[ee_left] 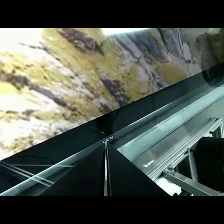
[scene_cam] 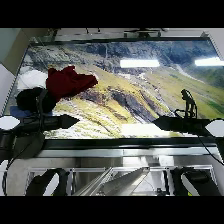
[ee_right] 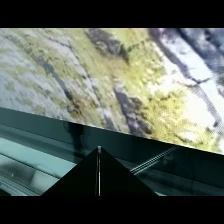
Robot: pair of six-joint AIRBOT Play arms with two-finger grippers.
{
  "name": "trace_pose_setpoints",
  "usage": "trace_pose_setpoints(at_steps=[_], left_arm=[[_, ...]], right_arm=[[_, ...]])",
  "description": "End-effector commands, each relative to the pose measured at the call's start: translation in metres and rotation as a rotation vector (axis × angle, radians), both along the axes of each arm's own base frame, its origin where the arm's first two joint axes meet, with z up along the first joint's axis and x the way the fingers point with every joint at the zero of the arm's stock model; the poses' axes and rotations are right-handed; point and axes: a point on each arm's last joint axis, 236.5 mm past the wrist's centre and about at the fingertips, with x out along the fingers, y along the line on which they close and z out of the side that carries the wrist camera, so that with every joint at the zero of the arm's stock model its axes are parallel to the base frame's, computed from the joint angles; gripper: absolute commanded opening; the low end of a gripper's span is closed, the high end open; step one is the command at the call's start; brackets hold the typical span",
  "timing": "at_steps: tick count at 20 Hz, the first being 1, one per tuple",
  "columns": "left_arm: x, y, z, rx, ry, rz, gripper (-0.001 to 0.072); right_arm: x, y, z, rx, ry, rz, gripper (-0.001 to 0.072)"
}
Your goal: Fold the shirts.
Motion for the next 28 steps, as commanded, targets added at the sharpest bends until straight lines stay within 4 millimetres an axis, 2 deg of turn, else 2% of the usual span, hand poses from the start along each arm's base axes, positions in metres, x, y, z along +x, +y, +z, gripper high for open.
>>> trace_pose_setpoints(at_steps=[1, 18, 22, 24, 28], left_arm=[[0.0, 0.0, 0.0, 0.0, 0.0, 0.0, 0.0015], [0.001, 0.0, 0.0, -0.001, -0.003, 0.003, 0.0014], [0.027, 0.006, 0.008, -0.011, -0.073, 0.097, 0.0014], [0.032, 0.009, 0.008, -0.005, -0.089, 0.119, 0.0014], [0.059, 0.026, 0.012, 0.03, -0.165, 0.222, 0.0014]], right_arm=[[0.0, 0.0, 0.0, 0.001, 0.001, 0.001, 0.0021], [0.0, 0.0, 0.0, 0.001, 0.0, 0.0, 0.0021], [0.003, 0.0, 0.001, 0.002, -0.01, -0.009, 0.0021], [0.005, -0.001, 0.002, 0.002, -0.019, -0.015, 0.0021], [0.005, -0.001, 0.002, 0.002, -0.019, -0.015, 0.0021]])
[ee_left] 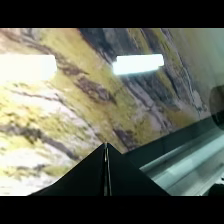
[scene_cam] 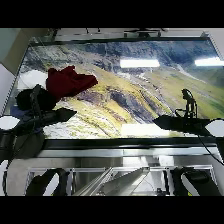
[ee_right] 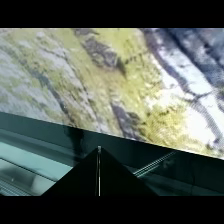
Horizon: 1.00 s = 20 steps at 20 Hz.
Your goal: Fold the shirts.
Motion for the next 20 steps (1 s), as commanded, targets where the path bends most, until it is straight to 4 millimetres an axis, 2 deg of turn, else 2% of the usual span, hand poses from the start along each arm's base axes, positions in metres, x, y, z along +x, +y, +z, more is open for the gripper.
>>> trace_pose_setpoints(at_steps=[1, 2, 4, 5, 6, 7, 8, 9, 10, 11, 13, 15, 18, 20], left_arm=[[0.02, 0.013, 0.003, 0.025, -0.057, 0.078, 0.0016], [0.021, 0.014, 0.003, 0.03, -0.066, 0.081, 0.0068], [0.031, 0.022, 0.004, 0.074, -0.124, 0.094, 0.0622], [0.039, 0.032, 0.003, 0.117, -0.15, 0.125, 0.0714], [0.049, 0.048, 0.002, 0.197, -0.181, 0.147, 0.0716], [0.06, 0.062, 0.001, 0.278, -0.196, 0.151, 0.0716], [0.072, 0.08, 0.002, 0.342, -0.184, 0.165, 0.0717], [0.087, 0.097, 0.003, 0.375, -0.167, 0.198, 0.0717], [0.105, 0.118, 0.003, 0.406, -0.149, 0.23, 0.0718], [0.12, 0.137, 0.002, 0.421, -0.128, 0.252, 0.0718], [0.149, 0.169, -0.004, 0.423, -0.08, 0.277, 0.0718], [0.176, 0.195, -0.02, 0.437, -0.045, 0.292, 0.0719], [0.215, 0.226, -0.066, 0.512, 0.016, 0.269, 0.0718], [0.237, 0.231, -0.098, 0.498, 0.054, 0.258, 0.0718]], right_arm=[[0.001, 0.0, 0.0, 0.0, -0.003, -0.002, 0.0021], [0.001, 0.0, 0.0, 0.0, -0.003, -0.002, 0.0022], [0.002, 0.0, 0.001, 0.0, -0.006, -0.005, 0.003], [0.003, -0.001, 0.001, 0.001, -0.011, -0.009, 0.0081], [0.004, -0.001, 0.001, 0.0, -0.014, -0.012, 0.0259], [0.006, -0.002, 0.002, 0.0, -0.021, -0.018, 0.0332], [0.009, -0.003, 0.003, -0.001, -0.03, -0.026, 0.0332], [0.011, -0.005, 0.002, -0.011, -0.037, -0.031, 0.0365], [0.013, -0.008, 0.0, -0.028, -0.045, -0.035, 0.0484], [0.016, -0.01, -0.002, -0.038, -0.047, -0.041, 0.0541], [0.02, -0.014, -0.008, -0.057, -0.042, -0.049, 0.0542], [0.021, -0.014, -0.017, -0.061, -0.012, -0.049, 0.0543], [0.023, -0.014, -0.034, -0.067, 0.048, -0.047, 0.0543], [0.024, -0.014, -0.047, -0.072, 0.091, -0.047, 0.0543]])
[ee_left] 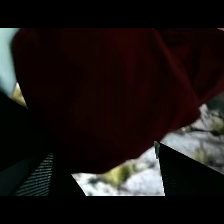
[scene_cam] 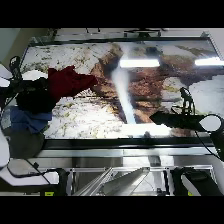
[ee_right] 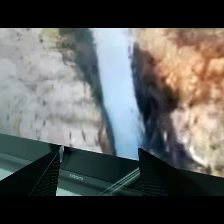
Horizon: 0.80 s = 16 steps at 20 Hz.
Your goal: Fold the shirts.
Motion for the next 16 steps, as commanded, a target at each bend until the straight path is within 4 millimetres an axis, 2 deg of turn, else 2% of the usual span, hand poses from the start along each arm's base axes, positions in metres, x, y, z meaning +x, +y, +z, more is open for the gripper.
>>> trace_pose_setpoints(at_steps=[1, 3, 5, 6, 7, 8, 10, 11, 13, 15, 16], left_arm=[[0.037, 0.022, -0.057, 0.017, 0.076, -0.006, 0.0718], [0.051, 0.016, -0.08, 0.007, 0.104, -0.03, 0.0719], [0.061, 0.006, -0.094, -0.003, 0.128, -0.063, 0.0716], [0.063, -0.001, -0.102, -0.015, 0.153, -0.09, 0.0706], [0.062, -0.01, -0.107, -0.025, 0.182, -0.12, 0.0664], [0.06, -0.019, -0.111, -0.038, 0.214, -0.152, 0.0463], [0.054, -0.033, -0.107, -0.054, 0.261, -0.212, 0.0013], [0.054, -0.04, -0.098, -0.059, 0.265, -0.24, 0.0008], [0.061, -0.067, -0.064, -0.108, 0.215, -0.289, 0.0007], [0.056, -0.121, -0.007, -0.282, 0.139, -0.372, 0.0007], [0.041, -0.157, 0.023, -0.381, 0.128, -0.449, 0.0007]], right_arm=[[0.003, -0.001, -0.021, -0.01, 0.067, -0.005, 0.0543], [0.003, -0.001, -0.033, -0.013, 0.108, -0.005, 0.0543], [0.002, -0.001, -0.044, -0.015, 0.146, -0.006, 0.0542], [0.002, 0.0, -0.048, -0.014, 0.16, -0.006, 0.0542], [0.001, 0.0, -0.051, -0.014, 0.171, -0.006, 0.0542], [0.001, -0.001, -0.052, -0.015, 0.176, -0.006, 0.0542], [0.001, 0.0, -0.051, -0.009, 0.176, -0.008, 0.0541], [0.002, 0.004, -0.049, 0.01, 0.178, -0.013, 0.0526], [0.003, 0.006, -0.047, 0.026, 0.178, -0.016, 0.0372], [0.002, 0.006, -0.047, 0.019, 0.17, -0.002, 0.0363], [0.003, 0.004, -0.045, 0.014, 0.154, 0.007, 0.0361]])
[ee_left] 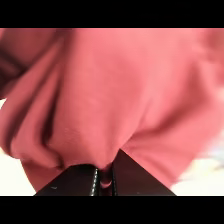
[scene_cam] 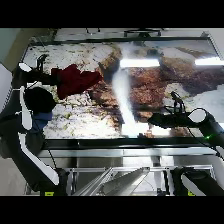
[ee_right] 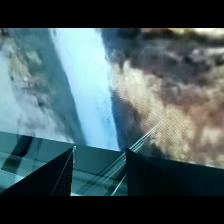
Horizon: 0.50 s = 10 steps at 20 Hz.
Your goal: Fold the shirts.
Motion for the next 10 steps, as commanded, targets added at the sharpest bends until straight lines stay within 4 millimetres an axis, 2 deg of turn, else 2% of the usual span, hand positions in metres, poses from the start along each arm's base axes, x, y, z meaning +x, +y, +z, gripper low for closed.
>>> trace_pose_setpoints(at_steps=[1, 2, 3, 4, 6, 8, 9, 10], left_arm=[[-0.043, -0.106, 0.089, -0.327, 0.006, -0.211, 0.0007], [-0.073, -0.14, 0.105, -0.408, 0.053, -0.299, 0.0007], [-0.103, -0.168, 0.111, -0.454, 0.113, -0.371, 0.0007], [-0.131, -0.192, 0.109, -0.468, 0.174, -0.421, 0.0008], [-0.193, -0.237, 0.092, -0.476, 0.29, -0.493, 0.0008], [-0.247, -0.272, 0.071, -0.464, 0.364, -0.527, 0.0009], [-0.27, -0.286, 0.061, -0.448, 0.375, -0.54, 0.0011], [-0.283, -0.296, 0.052, -0.43, 0.365, -0.536, 0.0014]], right_arm=[[0.001, -0.003, 0.004, -0.001, -0.025, 0.022, 0.0329], [0.002, -0.008, 0.005, -0.004, -0.032, 0.022, 0.0209], [0.001, -0.015, 0.006, -0.009, -0.037, 0.026, 0.021], [-0.001, -0.023, 0.007, -0.009, -0.033, 0.029, 0.021], [-0.007, -0.04, 0.012, -0.01, -0.033, 0.036, 0.021], [-0.006, -0.059, 0.018, -0.017, -0.054, 0.003, 0.021], [-0.003, -0.068, 0.02, -0.022, -0.068, -0.023, 0.0218], [-0.001, -0.075, 0.021, -0.024, -0.072, -0.048, 0.0372]])
